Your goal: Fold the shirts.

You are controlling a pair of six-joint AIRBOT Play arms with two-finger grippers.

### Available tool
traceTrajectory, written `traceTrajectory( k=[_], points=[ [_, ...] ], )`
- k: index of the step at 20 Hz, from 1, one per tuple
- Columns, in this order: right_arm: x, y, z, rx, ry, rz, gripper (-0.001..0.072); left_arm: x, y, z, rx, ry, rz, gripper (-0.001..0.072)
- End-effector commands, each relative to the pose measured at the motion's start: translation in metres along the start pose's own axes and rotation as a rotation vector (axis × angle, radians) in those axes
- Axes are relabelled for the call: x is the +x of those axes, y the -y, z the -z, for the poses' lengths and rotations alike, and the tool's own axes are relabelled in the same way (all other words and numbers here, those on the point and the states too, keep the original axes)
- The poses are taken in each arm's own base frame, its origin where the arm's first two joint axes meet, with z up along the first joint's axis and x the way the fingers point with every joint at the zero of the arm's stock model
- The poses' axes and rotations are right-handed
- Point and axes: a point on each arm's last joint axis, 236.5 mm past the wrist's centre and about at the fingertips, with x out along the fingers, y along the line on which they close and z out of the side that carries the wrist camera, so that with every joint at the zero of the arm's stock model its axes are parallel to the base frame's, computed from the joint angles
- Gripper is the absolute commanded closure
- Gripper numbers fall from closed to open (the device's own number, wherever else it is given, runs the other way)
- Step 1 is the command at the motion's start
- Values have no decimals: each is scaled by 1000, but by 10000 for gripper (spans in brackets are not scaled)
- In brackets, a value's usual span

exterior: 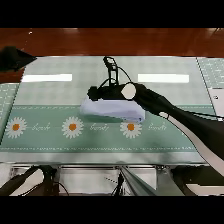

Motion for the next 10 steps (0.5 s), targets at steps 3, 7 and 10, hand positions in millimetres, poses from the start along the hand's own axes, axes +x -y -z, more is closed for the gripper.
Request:
traceTrajectory(
  k=[3,7,10],
  points=[
    [-95,76,-10,-147,-159,205,226,0,-24,7,-39,2,-47,687],
    [-273,222,-12,-150,-304,747,228,-16,-46,0,-76,40,-91,687],
    [-341,287,48,145,-402,829,227,-19,-47,-2,-76,48,-96,686]
  ],
)
